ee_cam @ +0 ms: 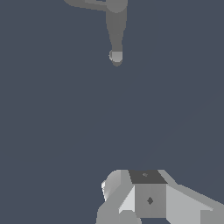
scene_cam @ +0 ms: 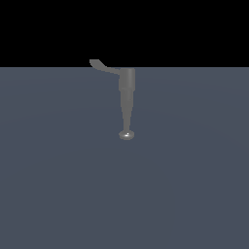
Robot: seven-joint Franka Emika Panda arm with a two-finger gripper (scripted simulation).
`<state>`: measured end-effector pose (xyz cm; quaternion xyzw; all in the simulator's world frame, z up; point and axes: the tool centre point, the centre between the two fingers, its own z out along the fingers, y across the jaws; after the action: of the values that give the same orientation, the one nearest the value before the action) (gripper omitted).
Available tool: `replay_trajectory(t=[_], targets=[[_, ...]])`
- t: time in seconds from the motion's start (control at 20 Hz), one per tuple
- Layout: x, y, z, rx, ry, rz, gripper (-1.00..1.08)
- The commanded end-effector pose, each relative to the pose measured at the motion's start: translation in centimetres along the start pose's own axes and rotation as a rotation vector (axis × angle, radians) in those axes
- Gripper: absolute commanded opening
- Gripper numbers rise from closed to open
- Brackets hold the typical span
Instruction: Turn on the faucet by rotating a designated handle.
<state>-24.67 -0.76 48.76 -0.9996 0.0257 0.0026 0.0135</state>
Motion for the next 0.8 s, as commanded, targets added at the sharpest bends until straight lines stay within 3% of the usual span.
replay_trajectory(t=[0.0, 0.4, 0.75], targets=[[0.4, -0.1, 0.0, 0.004, -0.001, 0.014, -1.00], [2.8, -0.5, -0.1, 0.031, -0.006, 0.108, -1.00], [6.6, -1.1, 0.3, 0.062, -0.018, 0.252, -1.00]])
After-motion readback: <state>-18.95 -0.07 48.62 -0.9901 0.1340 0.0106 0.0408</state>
